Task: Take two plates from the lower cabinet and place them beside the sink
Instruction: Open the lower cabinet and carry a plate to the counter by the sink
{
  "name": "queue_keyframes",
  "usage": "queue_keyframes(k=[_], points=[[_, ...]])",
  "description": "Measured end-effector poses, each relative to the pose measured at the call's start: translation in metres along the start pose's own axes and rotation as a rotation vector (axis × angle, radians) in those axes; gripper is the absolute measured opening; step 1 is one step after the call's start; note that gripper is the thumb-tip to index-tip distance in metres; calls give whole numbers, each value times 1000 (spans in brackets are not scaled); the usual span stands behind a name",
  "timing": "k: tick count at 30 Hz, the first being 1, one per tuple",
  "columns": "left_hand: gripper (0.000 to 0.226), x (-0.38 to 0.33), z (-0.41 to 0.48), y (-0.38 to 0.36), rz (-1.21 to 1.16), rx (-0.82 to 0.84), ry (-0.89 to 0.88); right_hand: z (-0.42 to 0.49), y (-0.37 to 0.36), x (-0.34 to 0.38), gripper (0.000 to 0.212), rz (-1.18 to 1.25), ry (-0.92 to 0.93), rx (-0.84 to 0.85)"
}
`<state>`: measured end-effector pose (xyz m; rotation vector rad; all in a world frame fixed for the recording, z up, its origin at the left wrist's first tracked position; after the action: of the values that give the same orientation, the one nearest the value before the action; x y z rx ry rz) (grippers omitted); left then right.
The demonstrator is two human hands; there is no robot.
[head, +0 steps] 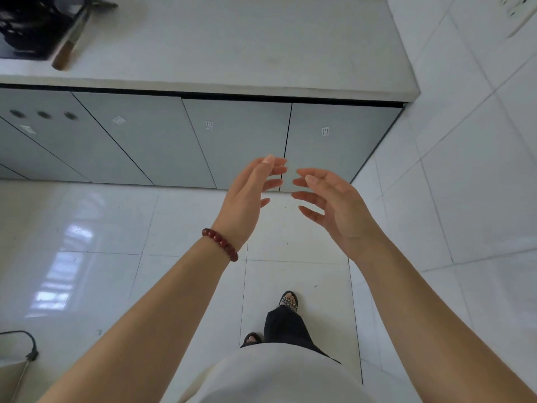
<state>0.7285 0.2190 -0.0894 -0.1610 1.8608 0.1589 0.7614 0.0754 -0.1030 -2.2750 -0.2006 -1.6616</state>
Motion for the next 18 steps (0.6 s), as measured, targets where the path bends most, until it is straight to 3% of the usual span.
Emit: queue_keyframes(k=[9,18], points=[[35,-32,89,-5,13,-21,-19,92,17,29,12,-23,0,-5],[29,-56,185,13,34,130,-56,172,10,50,17,47,10,-136]])
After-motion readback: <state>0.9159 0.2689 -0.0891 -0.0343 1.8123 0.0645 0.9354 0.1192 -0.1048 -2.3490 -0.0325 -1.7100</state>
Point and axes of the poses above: each hand's wrist, its own z-axis towards the middle knuckle, its own y-axis out of the back of the hand, x = y × z, the point moved 3 cm from there along z, towards the middle knuckle, and after that the axes turned 3 degrees about y, right-handed, at the moved point
